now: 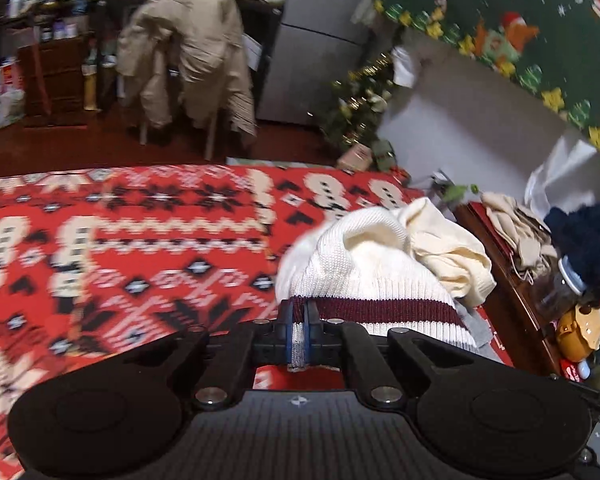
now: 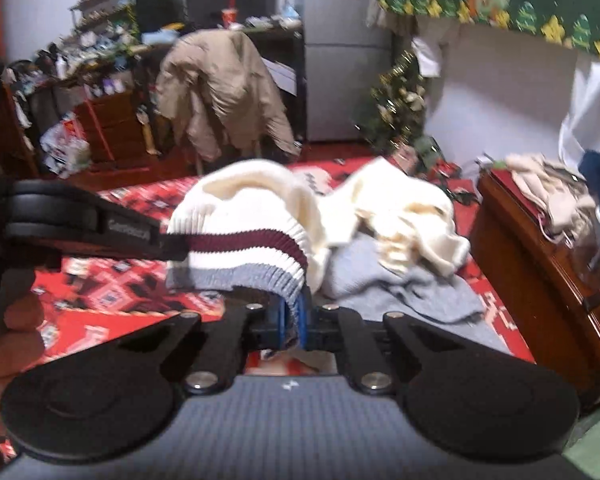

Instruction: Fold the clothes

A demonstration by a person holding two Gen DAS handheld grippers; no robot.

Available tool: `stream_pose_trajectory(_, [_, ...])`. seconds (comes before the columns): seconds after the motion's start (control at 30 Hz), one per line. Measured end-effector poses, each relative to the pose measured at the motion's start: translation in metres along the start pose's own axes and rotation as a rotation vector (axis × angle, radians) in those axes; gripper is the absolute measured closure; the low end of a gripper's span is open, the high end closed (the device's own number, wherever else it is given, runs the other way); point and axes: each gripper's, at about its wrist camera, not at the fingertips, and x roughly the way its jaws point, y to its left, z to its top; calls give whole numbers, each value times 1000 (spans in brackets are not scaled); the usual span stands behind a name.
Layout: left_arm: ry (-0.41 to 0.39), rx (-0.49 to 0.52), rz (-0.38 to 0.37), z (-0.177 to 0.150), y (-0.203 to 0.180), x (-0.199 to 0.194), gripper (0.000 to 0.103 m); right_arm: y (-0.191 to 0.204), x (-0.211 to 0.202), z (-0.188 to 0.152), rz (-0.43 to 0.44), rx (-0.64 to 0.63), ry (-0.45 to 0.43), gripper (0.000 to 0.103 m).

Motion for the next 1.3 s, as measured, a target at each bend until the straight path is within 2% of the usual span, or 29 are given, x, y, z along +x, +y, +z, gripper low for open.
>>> stream_pose_trajectory(0.27, [-79,-25,75,-17,52,-121,99,85,-85,3,120,-56,-53,97])
stream_pose_trajectory(0.3, [-93,-29,88,-21,59,-136,103,98,-99,3,138,-61,-62,97])
stream_pose_trajectory(0.37, [-149,-16,135,-28,70,-168,103,125,-124,1,168,-79,-78,97])
stream_pose_trajectory(0.4, [-170,-17,134,-32,77,-183,103,138,-135,0,182,-91,-84,97])
stream_pose_trajectory(0.47, [-179,-34,135,-40,92,-202,103,165,-158,-6,205,-110,-78,97])
stream_pose_trajectory(0.53, [-152,-46,142,-52,105,-207,103,185,-170,-17,212,-106,-58,97])
stream_pose_trajectory(0.6, [-111,-60,128,-67,116,-205,103,199,-177,-30,217,-93,-28,97])
stream_pose_trajectory(0.73, [-44,-65,86,-95,126,-193,103,202,-171,-57,190,-91,38,96])
stream_pose_trajectory(0.9, [43,-111,-13,-112,131,-160,98,167,-139,-80,147,-27,117,96])
stream_pose_trajectory(1.03, [81,-150,-71,-115,135,-129,97,133,-118,-84,27,2,129,96])
stream_pose_trajectory(1.1, [94,-160,-99,-112,134,-113,88,107,-96,-87,-35,14,141,96])
stream_pose_trajectory(1.17, [101,-152,-109,-108,128,-92,73,92,-83,-89,-68,35,155,96])
stream_pose_trajectory(1.3, [124,-139,-135,-101,116,-51,72,66,-59,-90,-58,87,192,96])
